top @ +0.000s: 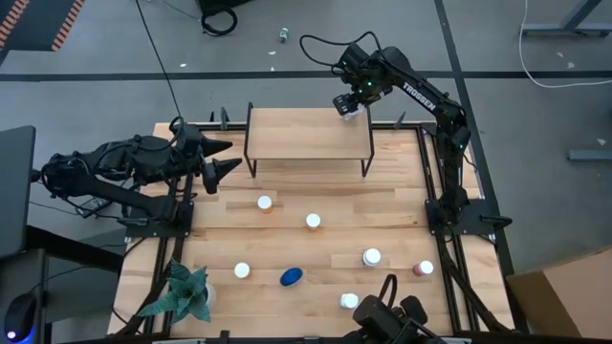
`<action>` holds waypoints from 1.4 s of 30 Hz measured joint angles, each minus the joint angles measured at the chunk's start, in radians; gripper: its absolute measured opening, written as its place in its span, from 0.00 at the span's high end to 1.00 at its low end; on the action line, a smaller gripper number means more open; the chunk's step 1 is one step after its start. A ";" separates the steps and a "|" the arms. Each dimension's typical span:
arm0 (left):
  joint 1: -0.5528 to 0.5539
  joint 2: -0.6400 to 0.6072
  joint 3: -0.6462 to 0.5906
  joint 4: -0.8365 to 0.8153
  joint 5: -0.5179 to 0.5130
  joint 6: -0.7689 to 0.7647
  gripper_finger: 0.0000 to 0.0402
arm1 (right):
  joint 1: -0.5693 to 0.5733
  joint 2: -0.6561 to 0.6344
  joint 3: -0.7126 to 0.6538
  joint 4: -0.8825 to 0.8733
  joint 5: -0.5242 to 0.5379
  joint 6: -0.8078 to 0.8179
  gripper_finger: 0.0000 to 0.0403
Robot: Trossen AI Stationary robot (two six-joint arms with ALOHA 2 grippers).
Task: Pick and place medicine bottles onto shelf by color
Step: Put the top white and blue medicine bottle on the shelf, then put the top orange pill bottle on the shelf
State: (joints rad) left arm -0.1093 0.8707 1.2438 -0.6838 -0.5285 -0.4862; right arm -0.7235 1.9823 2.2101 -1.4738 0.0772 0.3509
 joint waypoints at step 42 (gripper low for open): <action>0.008 0.000 -0.006 -0.096 -0.032 -0.138 0.23 | 0.180 -0.031 0.148 -0.096 0.180 0.143 0.40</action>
State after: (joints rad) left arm -0.1009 0.8703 1.2377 -0.7798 -0.5610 -0.6243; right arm -0.5432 1.9517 2.3580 -1.5694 0.2572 0.4940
